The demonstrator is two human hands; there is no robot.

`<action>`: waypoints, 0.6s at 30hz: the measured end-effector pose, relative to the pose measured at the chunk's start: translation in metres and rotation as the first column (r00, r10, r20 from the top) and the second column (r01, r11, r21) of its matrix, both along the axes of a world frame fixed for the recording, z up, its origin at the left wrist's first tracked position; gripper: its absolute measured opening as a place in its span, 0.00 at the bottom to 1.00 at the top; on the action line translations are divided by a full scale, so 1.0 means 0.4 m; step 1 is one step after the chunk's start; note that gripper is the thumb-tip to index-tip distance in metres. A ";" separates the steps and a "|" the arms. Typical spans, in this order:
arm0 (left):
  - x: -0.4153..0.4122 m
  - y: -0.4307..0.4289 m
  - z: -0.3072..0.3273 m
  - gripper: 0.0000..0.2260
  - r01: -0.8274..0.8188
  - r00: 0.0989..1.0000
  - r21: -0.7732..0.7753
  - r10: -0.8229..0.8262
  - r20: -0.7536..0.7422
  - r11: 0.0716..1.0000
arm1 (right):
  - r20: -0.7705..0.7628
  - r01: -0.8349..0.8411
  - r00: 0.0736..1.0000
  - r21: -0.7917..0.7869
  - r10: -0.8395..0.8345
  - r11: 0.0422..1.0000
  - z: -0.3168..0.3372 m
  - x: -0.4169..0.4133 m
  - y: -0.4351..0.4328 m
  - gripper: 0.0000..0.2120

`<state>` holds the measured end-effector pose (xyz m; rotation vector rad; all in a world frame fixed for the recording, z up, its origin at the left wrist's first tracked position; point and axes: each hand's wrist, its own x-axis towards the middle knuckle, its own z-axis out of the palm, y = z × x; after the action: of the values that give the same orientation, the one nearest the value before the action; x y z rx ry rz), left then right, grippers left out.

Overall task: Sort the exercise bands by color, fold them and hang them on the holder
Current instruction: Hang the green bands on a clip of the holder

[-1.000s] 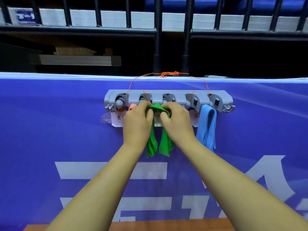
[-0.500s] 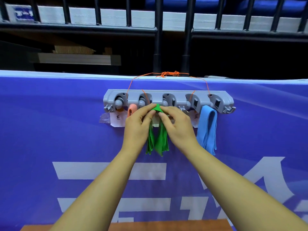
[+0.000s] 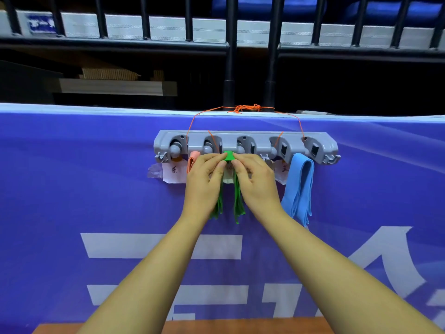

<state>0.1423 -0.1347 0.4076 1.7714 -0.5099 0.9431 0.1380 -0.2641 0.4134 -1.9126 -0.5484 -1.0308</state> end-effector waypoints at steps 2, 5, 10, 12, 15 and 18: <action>0.003 -0.001 0.000 0.12 -0.026 1.000 0.014 0.026 -0.011 1.000 | -0.019 -0.004 1.000 0.025 0.004 1.000 0.002 -0.006 0.005 0.12; -0.014 -0.006 0.000 0.12 0.011 0.999 -0.035 -0.013 -0.052 0.999 | -0.091 -0.009 0.996 0.052 0.013 0.999 0.006 -0.023 0.008 0.12; -0.097 0.000 -0.060 0.10 -0.002 0.988 -0.071 -0.009 -0.152 0.997 | -0.256 0.033 0.966 0.045 -0.021 0.998 -0.056 -0.080 -0.023 0.17; -0.137 0.012 -0.115 0.09 -0.047 0.982 -0.005 0.046 -0.183 0.999 | -0.312 0.037 0.949 0.004 -0.034 0.999 -0.108 -0.120 -0.046 0.18; -0.184 0.035 -0.216 0.07 -0.044 0.970 0.115 0.070 -0.233 0.992 | -0.402 0.053 0.910 -0.131 -0.102 0.990 -0.204 -0.175 -0.082 0.22; -0.204 0.057 -0.341 0.05 -0.019 0.912 0.172 0.088 -0.401 0.985 | -0.522 0.043 0.832 -0.275 -0.187 0.961 -0.330 -0.220 -0.115 0.25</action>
<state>0.0609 -0.1118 0.2714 2.0743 -0.2751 0.5513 0.0500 -0.3101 0.2812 -2.3663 -0.2370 -0.4488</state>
